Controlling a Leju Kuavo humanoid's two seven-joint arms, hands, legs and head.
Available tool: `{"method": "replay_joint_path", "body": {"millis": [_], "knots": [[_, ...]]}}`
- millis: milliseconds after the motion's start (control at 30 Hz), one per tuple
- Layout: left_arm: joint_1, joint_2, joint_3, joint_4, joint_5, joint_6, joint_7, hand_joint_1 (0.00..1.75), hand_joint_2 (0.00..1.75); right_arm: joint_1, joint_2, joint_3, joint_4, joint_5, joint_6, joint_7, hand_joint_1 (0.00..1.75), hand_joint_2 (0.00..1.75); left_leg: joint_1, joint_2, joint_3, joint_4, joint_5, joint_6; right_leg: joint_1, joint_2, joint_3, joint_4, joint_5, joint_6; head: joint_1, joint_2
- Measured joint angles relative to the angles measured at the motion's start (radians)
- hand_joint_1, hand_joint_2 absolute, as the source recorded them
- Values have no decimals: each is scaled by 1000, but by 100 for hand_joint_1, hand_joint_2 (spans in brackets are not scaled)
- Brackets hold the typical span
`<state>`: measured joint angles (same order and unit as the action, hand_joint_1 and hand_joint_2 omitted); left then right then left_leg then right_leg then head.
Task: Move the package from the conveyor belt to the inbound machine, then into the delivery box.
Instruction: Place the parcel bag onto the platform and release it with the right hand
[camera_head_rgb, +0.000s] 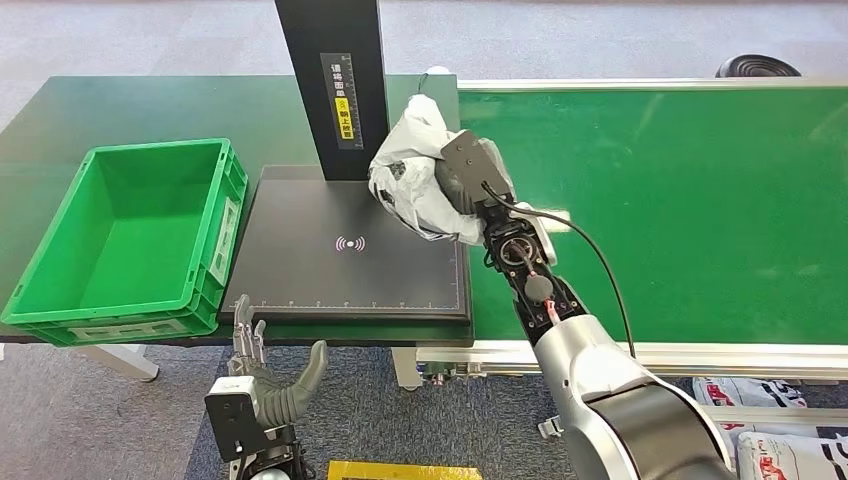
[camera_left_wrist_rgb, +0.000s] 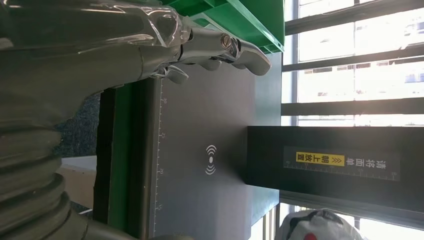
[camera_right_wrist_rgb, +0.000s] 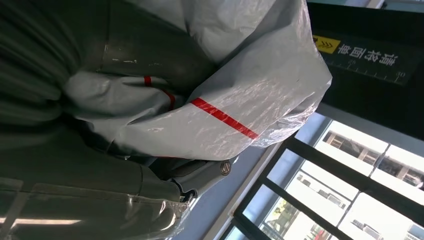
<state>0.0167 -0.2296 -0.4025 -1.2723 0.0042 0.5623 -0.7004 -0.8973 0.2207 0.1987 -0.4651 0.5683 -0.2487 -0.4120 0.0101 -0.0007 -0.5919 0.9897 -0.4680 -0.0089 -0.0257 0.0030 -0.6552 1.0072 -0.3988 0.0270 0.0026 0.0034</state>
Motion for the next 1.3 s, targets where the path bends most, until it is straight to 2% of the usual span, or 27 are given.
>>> {"method": "replay_joint_path", "body": {"millis": [233,700,1000,1300], "knots": [[-4,-2,0,11,-6,-4,0,0,175,-1,37,26,25,5,1,22,175,175,0,0,0,0,0,0,0,0,0,0,0,0,0,0],[-7,-3,0,17,-12,-8,0,0,175,-4,53,40,49,14,1,48,175,175,0,0,0,0,0,0,0,0,0,0,0,0,0,0],[-17,-7,3,24,-14,-16,0,0,175,-4,90,68,71,33,-11,89,175,175,0,0,0,0,0,0,0,0,0,0,0,0,0,0],[-30,-16,16,36,-20,-25,0,0,175,-4,124,135,73,-7,-10,136,175,175,0,0,0,0,0,0,0,0,0,0,0,0,0,0]]}}
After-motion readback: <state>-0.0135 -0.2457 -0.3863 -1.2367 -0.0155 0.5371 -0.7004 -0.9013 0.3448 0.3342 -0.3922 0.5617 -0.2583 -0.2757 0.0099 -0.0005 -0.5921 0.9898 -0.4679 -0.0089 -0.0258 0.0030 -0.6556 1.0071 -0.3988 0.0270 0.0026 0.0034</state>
